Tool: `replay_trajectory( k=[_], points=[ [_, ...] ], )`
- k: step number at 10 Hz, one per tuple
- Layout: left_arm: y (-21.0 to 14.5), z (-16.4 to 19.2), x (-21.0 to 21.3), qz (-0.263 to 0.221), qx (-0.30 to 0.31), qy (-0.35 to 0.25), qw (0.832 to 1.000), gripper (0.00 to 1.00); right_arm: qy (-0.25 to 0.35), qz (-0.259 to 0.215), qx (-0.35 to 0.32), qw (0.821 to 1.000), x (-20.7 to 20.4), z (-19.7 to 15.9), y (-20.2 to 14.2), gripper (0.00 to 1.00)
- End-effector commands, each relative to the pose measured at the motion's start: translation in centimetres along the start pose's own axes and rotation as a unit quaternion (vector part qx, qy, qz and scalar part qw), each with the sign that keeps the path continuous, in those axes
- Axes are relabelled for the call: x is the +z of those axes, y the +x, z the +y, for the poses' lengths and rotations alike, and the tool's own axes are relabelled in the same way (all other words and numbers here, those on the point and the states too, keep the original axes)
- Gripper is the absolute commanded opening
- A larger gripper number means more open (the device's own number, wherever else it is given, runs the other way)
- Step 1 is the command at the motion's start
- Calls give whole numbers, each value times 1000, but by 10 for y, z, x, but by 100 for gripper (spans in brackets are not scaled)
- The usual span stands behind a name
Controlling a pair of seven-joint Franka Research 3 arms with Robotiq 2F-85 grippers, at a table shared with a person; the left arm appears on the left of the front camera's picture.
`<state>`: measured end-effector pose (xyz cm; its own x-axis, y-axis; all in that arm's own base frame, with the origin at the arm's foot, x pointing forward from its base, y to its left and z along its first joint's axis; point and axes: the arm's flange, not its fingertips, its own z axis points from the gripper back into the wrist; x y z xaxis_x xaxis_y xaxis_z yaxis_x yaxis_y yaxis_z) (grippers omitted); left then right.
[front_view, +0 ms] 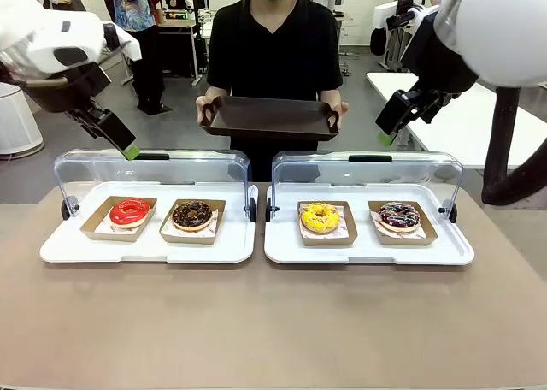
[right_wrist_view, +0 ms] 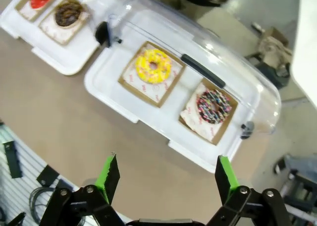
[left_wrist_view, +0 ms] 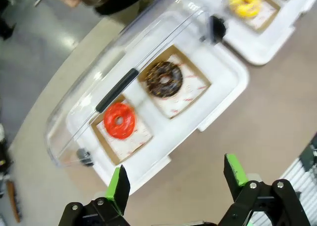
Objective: Provide the desired donut to the person.
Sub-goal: Pick up and lift the Paper togo box containing the Donut pointed at by the person.
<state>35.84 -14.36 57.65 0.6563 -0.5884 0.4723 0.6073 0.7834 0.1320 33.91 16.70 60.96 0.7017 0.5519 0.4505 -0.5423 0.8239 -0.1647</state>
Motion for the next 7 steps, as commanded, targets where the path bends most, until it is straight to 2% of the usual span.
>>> replay_trajectory(
  k=[1,2,4,6,7],
  points=[
    [-8,41,15,-25,-22,-147,989,100,136,-31,16,990,5,-50,-3,100],
    [-15,52,18,-35,-29,-185,982,100,181,-51,7,982,5,-78,-9,100],
    [-18,91,34,-66,-85,-259,960,100,275,-102,27,956,-5,-136,-21,100],
    [-42,134,42,-120,-123,-302,938,100,342,-150,60,926,-17,-185,-46,100],
    [-57,156,44,-139,-126,-308,933,100,370,-168,80,910,-24,-204,-59,100]
  ],
)
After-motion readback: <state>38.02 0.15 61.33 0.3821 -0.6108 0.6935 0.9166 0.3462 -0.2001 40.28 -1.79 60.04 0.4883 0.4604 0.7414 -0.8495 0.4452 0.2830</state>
